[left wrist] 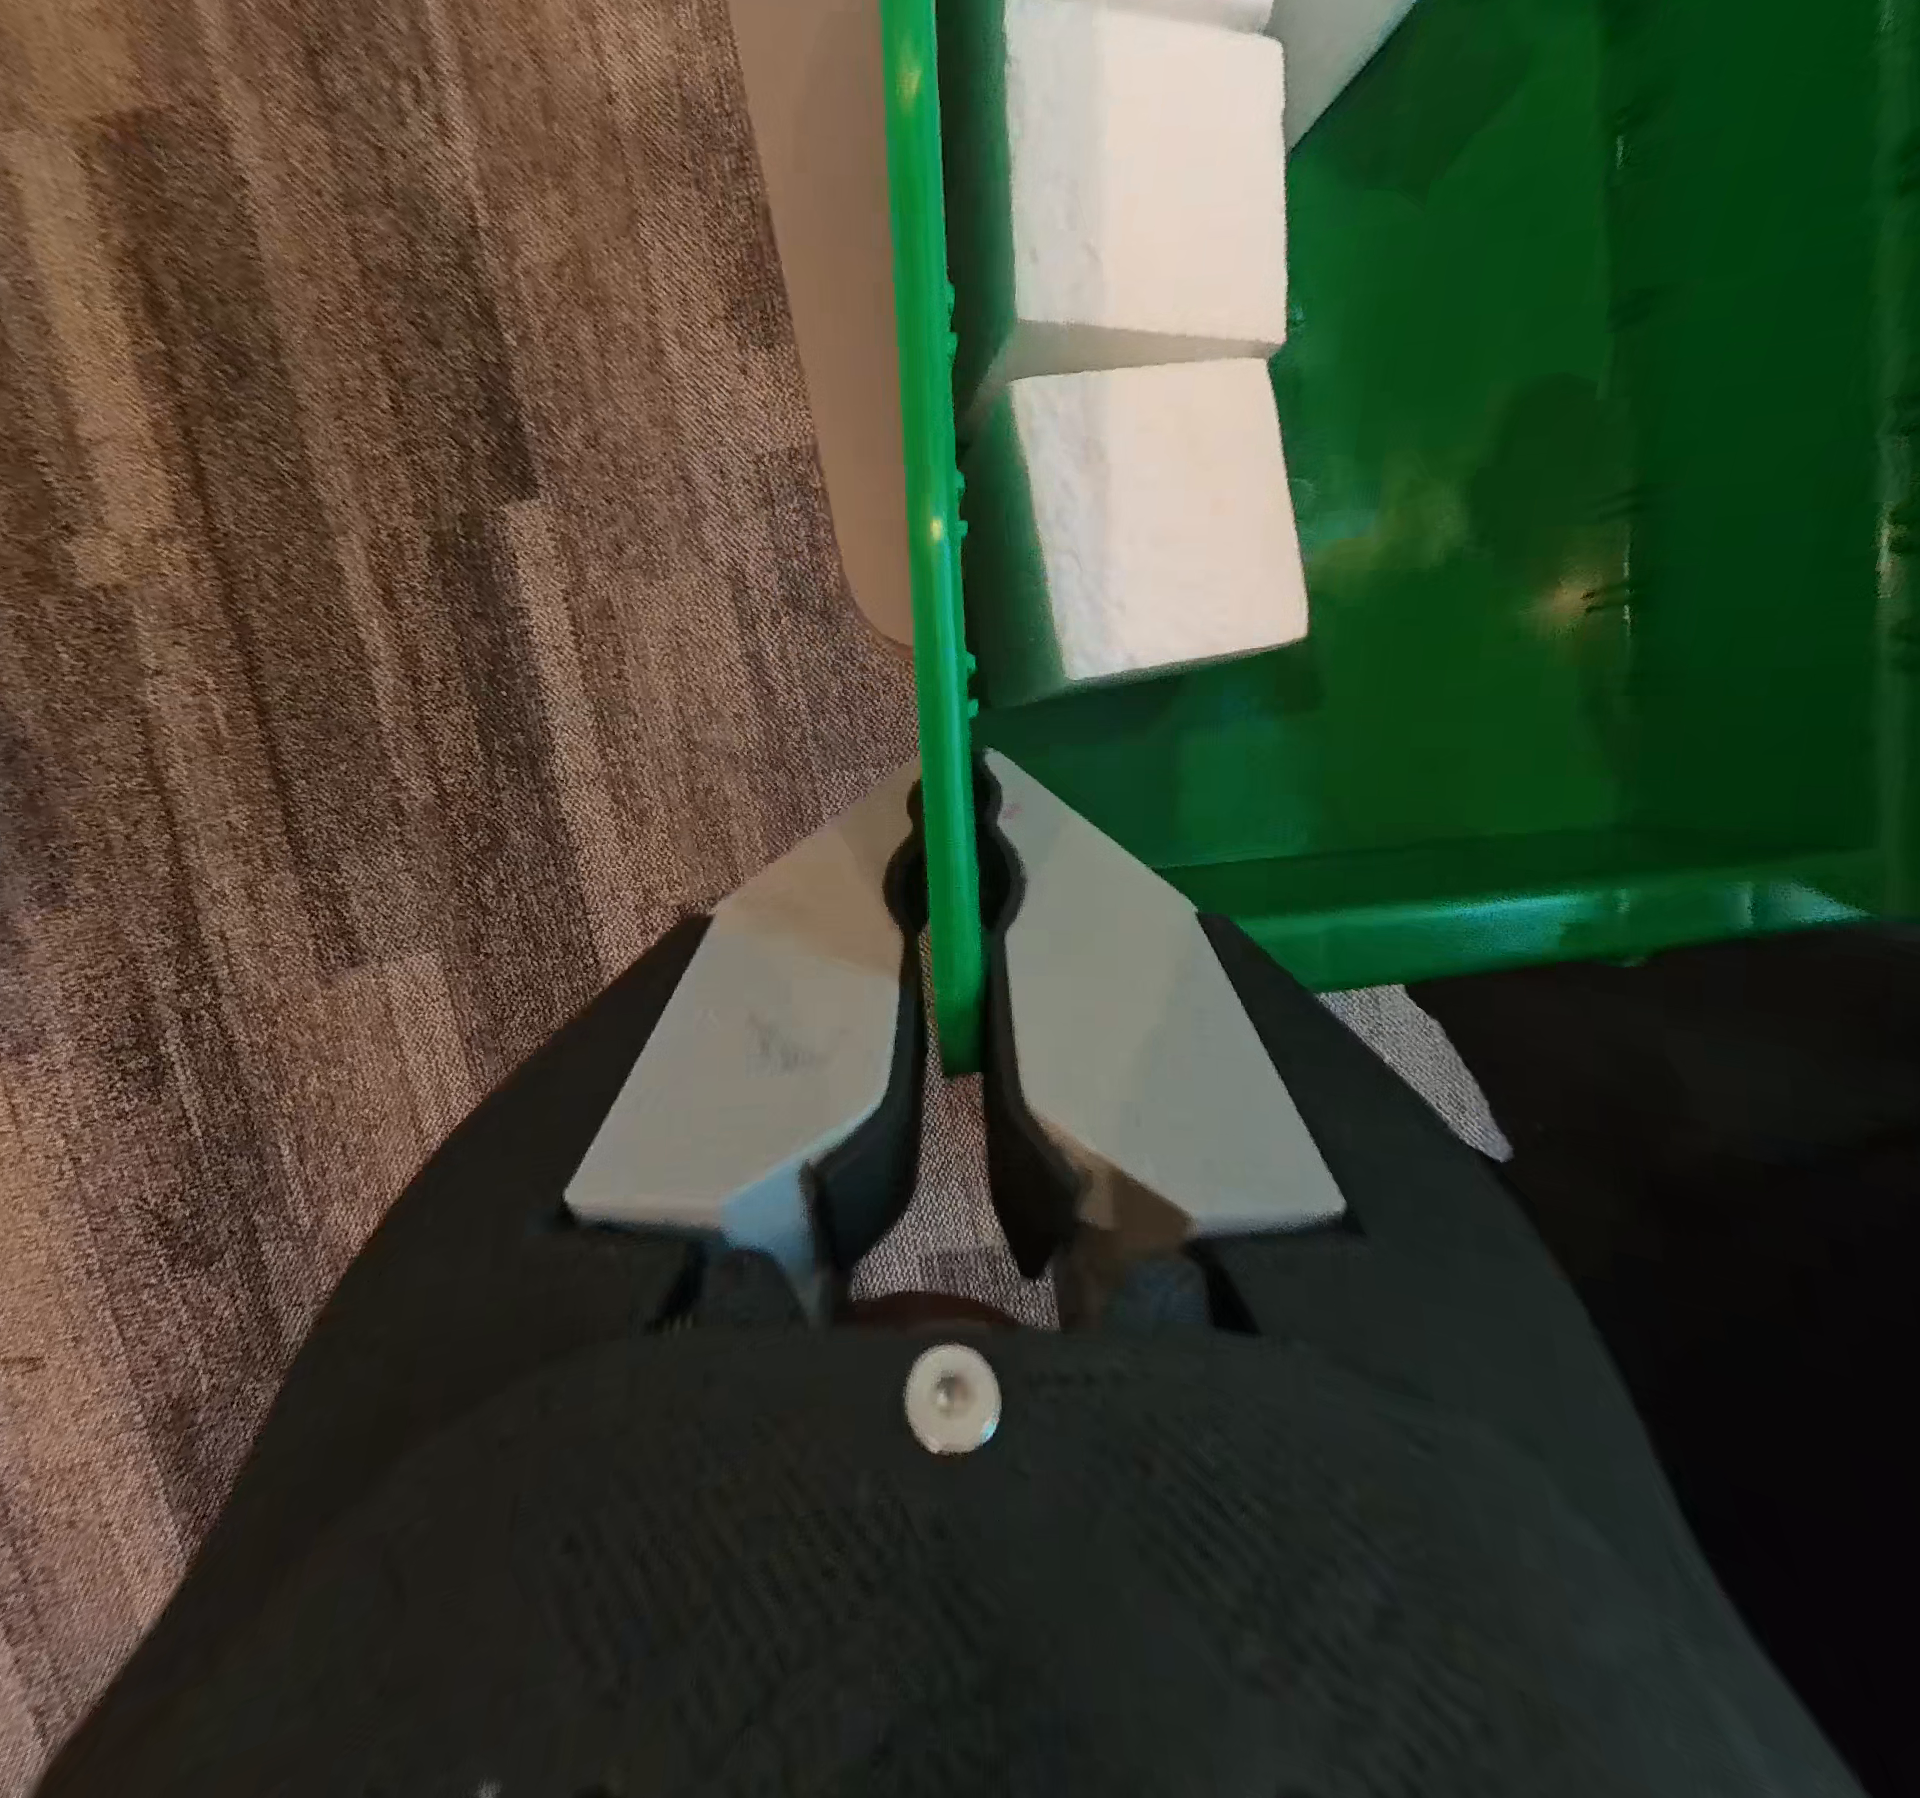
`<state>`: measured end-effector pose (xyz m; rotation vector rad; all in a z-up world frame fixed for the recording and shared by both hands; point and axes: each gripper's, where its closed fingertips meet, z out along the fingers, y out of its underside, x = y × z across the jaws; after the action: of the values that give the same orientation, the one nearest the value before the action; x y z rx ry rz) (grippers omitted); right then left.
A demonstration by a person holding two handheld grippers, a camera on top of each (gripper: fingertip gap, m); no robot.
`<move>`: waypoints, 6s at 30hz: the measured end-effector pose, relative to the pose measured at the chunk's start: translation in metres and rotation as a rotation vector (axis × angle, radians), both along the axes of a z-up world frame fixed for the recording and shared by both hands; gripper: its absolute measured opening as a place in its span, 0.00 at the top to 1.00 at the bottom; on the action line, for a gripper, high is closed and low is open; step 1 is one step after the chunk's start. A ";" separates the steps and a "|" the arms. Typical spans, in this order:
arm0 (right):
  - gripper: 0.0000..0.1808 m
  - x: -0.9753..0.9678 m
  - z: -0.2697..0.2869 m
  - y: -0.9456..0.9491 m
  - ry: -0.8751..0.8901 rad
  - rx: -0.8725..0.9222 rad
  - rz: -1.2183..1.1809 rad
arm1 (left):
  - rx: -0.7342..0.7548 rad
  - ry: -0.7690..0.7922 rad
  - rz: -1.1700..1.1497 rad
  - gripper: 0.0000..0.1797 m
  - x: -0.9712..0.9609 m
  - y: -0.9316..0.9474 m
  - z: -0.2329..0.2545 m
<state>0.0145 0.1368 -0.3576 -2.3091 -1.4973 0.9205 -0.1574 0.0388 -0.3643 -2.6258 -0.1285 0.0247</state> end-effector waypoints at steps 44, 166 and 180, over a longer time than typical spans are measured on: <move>0.68 0.006 -0.022 0.007 -0.200 -0.085 -0.008 | -0.139 -0.086 -0.045 0.99 0.028 0.008 -0.027; 0.76 -0.380 0.024 -0.462 -0.031 -0.331 1.727 | 0.194 -0.652 1.874 0.99 -0.095 -0.488 -0.033; 0.56 -0.407 0.031 -0.477 -0.057 -0.463 1.655 | 0.143 -0.653 1.854 0.99 -0.114 -0.527 -0.036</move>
<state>-0.3922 -0.3403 -0.3269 -0.7018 -3.4172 1.5191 -0.2718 -0.4877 -0.4002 -1.3686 -2.4158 -0.1861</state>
